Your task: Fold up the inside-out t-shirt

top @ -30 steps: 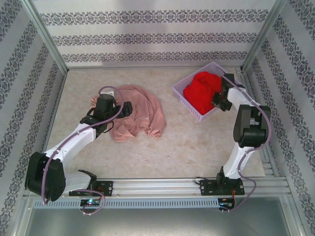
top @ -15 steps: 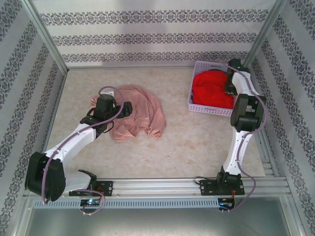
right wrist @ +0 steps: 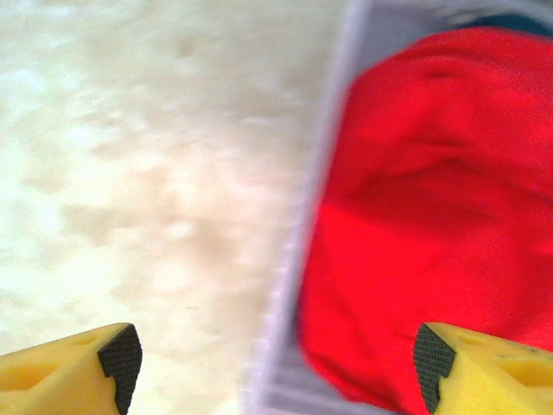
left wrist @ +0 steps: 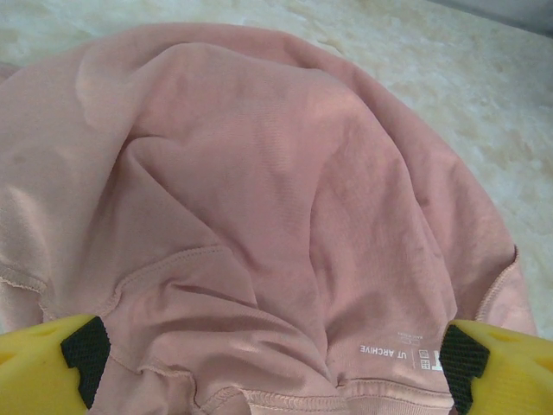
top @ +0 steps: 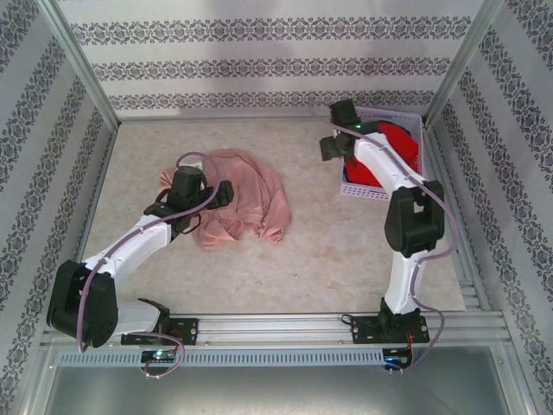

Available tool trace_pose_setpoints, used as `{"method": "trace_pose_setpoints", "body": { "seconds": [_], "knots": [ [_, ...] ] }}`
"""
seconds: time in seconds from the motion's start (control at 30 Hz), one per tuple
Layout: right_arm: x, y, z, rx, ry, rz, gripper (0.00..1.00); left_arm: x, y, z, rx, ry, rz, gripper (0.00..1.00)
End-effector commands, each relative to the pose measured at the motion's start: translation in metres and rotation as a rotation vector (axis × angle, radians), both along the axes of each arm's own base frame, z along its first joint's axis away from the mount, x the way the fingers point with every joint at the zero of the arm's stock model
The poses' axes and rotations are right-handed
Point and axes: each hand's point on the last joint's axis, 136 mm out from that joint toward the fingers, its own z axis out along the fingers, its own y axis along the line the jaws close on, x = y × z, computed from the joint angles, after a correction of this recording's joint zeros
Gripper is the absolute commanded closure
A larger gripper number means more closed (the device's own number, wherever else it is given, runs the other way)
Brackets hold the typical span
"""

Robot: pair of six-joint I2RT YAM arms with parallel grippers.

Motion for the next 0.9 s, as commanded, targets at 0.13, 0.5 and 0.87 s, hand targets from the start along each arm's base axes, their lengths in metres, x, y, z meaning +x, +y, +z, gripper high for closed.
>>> {"method": "trace_pose_setpoints", "body": {
  "seconds": [0.13,0.5,0.87],
  "knots": [
    [0.012,-0.054,-0.058,-0.057,0.148,-0.120,0.25,0.000,0.001,0.003,0.057,0.011,-0.010,0.00],
    [0.006,-0.093,-0.006,-0.161,0.059,-0.155,0.30,-0.015,0.035,-0.025,0.057,0.147,0.084,0.00],
    [-0.184,0.190,-0.037,0.189,0.167,0.563,0.21,-0.094,0.011,-0.065,0.053,0.386,-0.013,0.04]
  ]
}}
